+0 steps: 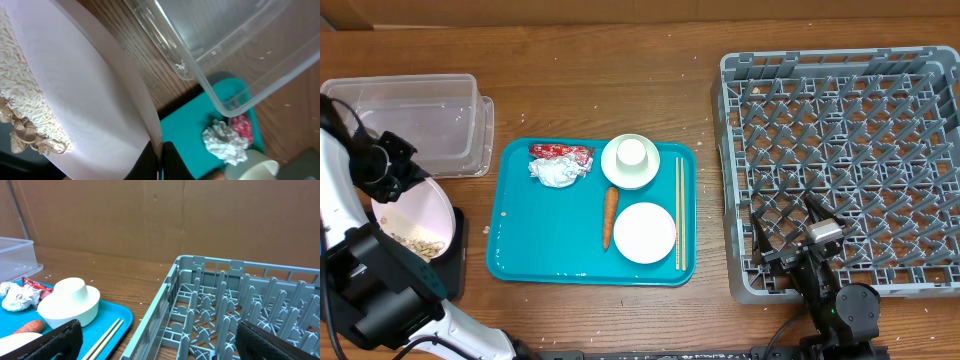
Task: Sort waste into correct bins and load items into the dishwasher
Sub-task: 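Tilt the plate to scrape rice scraps onto the black tray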
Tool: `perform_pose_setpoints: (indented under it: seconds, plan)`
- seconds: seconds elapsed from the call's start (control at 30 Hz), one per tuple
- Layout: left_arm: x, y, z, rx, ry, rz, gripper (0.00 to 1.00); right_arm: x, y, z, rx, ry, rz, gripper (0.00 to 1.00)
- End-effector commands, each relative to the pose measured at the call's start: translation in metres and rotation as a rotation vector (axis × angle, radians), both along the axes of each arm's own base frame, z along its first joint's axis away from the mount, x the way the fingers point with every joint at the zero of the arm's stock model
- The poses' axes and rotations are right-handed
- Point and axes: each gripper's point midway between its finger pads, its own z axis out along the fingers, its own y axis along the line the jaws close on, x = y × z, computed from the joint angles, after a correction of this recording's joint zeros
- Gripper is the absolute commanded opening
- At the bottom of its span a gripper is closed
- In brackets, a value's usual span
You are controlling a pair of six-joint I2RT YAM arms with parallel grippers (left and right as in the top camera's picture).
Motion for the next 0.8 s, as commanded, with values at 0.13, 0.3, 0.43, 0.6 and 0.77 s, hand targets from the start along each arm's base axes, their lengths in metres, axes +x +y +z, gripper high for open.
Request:
perform_pose_setpoints:
  seconds: [0.13, 0.3, 0.43, 0.6, 0.77]
  plan:
    - [0.000, 0.009, 0.026, -0.135, -0.147, 0.048, 0.04, 0.000, -0.001, -0.002, 0.000, -0.005, -0.006, 1.00]
    - [-0.005, 0.023, 0.036, -0.200, -0.234, 0.091, 0.04, 0.000, -0.001, -0.002, 0.000, -0.005, -0.006, 1.00]
    - [-0.009, 0.025, 0.049, -0.273, -0.323, 0.092, 0.04, 0.000, -0.001, -0.002, 0.000, -0.005, -0.006, 1.00]
    - [-0.017, 0.030, 0.057, -0.330, -0.367, 0.128, 0.04, 0.000, -0.001, -0.002, 0.000, -0.005, -0.006, 1.00]
    - [-0.025, 0.041, 0.072, -0.405, -0.451, 0.194, 0.04, 0.000, -0.001, -0.002, 0.000, -0.005, -0.006, 1.00]
